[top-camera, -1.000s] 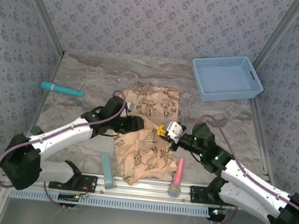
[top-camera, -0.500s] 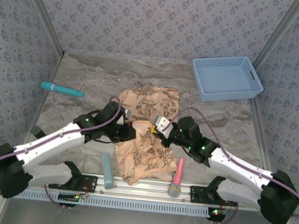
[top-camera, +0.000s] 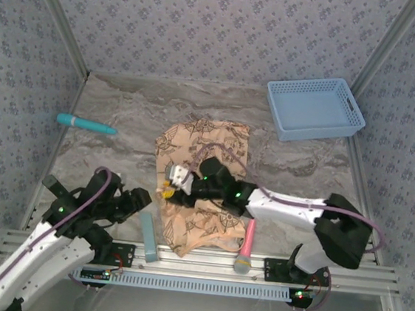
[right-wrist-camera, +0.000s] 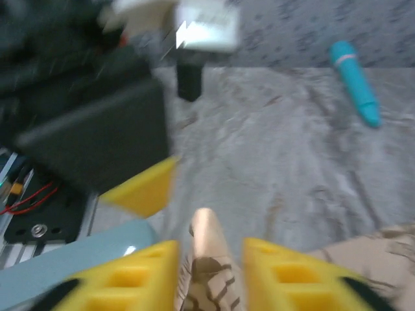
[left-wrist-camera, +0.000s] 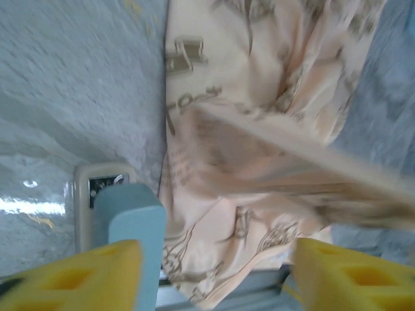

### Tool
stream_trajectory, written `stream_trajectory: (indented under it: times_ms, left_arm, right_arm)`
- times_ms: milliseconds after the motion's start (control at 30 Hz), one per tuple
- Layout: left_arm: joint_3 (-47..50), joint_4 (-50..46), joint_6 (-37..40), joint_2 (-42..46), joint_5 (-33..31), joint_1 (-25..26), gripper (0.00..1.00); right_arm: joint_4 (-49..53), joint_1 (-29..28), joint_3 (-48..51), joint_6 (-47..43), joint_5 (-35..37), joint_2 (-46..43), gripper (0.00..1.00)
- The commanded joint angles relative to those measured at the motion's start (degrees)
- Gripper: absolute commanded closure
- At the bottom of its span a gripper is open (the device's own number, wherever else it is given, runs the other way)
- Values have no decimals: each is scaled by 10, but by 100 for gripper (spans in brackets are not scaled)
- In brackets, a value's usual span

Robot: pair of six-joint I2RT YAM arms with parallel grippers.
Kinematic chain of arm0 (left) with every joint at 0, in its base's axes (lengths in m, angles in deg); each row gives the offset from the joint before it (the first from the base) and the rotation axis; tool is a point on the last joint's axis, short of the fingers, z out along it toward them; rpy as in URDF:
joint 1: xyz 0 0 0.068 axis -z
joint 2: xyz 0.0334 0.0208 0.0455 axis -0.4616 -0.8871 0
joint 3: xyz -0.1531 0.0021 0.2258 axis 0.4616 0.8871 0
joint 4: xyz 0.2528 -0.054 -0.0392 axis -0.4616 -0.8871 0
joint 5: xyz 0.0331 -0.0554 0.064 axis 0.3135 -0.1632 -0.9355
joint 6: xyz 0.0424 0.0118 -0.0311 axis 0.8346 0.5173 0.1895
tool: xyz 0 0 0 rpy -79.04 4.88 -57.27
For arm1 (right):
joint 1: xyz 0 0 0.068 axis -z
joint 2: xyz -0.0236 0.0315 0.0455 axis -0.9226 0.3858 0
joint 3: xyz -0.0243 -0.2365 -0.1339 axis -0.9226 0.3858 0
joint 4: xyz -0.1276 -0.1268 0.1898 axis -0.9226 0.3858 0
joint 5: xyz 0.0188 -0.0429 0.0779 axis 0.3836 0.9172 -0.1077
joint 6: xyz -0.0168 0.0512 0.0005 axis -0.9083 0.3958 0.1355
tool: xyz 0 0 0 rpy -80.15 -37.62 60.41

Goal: Fold the inside-out t-shirt

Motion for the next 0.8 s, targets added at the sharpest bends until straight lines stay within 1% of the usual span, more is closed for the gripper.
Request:
stream_trajectory:
  times_ms: [0,67,167,233,300,333,367,400,433,467,533,600,633,667,700,733,767]
  left_arm:
    - [-4,-44,13,1,-7,-36,27]
    - [-18,-28,59,-35,0,-54,17]
    - [-48,-1,130,-111,0,-66,14]
    - [-67,20,164,-172,-6,-69,14]
    - [-76,49,180,-231,0,-69,18]
    - [-78,68,182,-262,15,-69,20]
    - [-77,88,180,-294,33,-69,23]
    - [-77,104,176,-317,47,-68,26]
    - [-79,118,176,-341,61,-66,28]
    - [-86,124,182,-360,68,-62,30]
    - [-107,120,201,-385,71,-52,34]
    - [-129,109,219,-403,70,-38,35]
    - [-138,104,228,-412,71,-30,35]
    - [-146,102,238,-422,77,-20,36]
    - [-151,102,244,-432,83,-11,35]
    - [-157,100,248,-443,88,0,36]
    - [-162,92,248,-452,89,10,36]
  right_arm:
    - [-5,3,-19,33,72,8,54]
    - [38,28,-21,14,88,-12,52]
    - [65,86,-7,17,116,-50,50]
    - [91,133,-8,40,149,-68,49]
    - [137,166,-27,51,196,-68,47]
    - [177,181,-45,46,200,-63,46]
    - [215,196,-62,20,176,-55,43]
    - [233,204,-75,0,162,-46,27]
    - [238,210,-84,-5,168,-33,1]
    - [238,217,-92,14,183,-20,0]
    - [235,240,-110,70,182,9,0]
    - [239,256,-136,108,176,41,0]
    - [233,263,-149,133,191,66,0]
    - [230,267,-168,226,233,88,0]
    - [282,273,-208,314,272,107,0]
    - [366,291,-267,384,239,134,0]
    - [404,318,-316,377,151,168,0]
